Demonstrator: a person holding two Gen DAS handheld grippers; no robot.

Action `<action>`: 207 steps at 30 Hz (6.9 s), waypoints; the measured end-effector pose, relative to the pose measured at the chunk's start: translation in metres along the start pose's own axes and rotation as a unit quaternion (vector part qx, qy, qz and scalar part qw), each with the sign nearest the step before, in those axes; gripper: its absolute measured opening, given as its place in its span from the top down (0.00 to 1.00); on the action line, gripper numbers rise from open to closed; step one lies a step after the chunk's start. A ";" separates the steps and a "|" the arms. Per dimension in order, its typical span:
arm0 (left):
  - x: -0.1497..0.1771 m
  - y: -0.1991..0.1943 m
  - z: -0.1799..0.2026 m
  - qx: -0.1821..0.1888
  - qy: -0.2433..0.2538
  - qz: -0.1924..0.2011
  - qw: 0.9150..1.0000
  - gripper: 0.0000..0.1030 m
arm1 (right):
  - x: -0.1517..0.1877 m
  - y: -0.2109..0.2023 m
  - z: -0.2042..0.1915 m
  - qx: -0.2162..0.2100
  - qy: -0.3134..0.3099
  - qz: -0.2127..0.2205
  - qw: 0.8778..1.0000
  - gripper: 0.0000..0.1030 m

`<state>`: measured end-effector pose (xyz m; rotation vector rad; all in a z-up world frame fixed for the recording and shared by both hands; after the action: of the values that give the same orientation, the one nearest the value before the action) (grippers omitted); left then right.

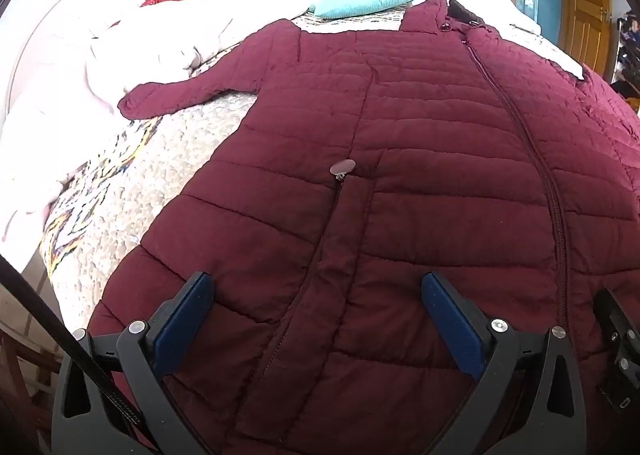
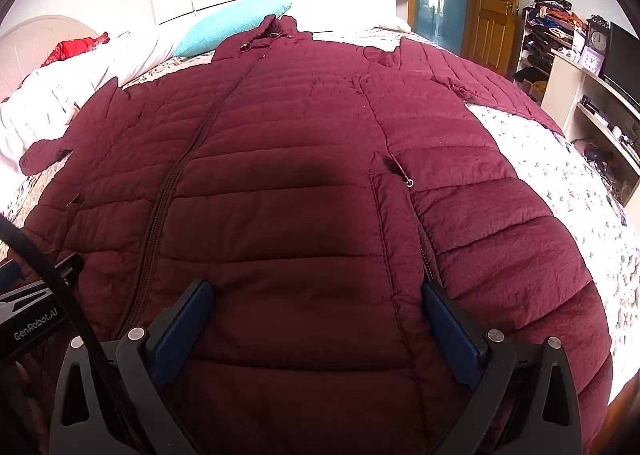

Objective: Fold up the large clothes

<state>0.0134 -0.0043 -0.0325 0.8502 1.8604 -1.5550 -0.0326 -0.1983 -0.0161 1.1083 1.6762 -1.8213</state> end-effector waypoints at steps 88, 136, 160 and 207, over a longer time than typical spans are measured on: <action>-0.160 0.126 -0.336 -0.067 -0.120 0.009 0.990 0.26 | -0.105 -0.007 -0.122 -0.117 0.000 -0.047 0.992 0.04; -0.274 0.033 -0.026 0.187 -0.007 0.143 0.972 0.88 | -0.078 -0.027 0.001 -0.045 0.074 0.012 0.996 0.04; -0.105 -0.049 -0.138 0.081 -0.099 0.095 0.987 0.40 | -0.141 0.111 -0.072 -0.165 0.160 -0.076 0.970 0.06; -0.023 0.002 -0.019 0.118 0.011 0.014 0.993 0.38 | -0.107 0.059 0.274 0.042 0.337 -0.025 0.940 0.46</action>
<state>0.0292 0.0125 -0.0134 0.9957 1.6923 -1.7787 0.0027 -0.4941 0.0172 1.8974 2.0019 -1.6501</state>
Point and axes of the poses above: each gripper's, at about its wrist camera, not at the fingertips, and y roughly the way its jaws point, z to its right, x to its underside, the point moved 4 cm from there along y, roughly the way its jaws point, and after that the axes turned 12 degrees about z, right-handed, at the moved point
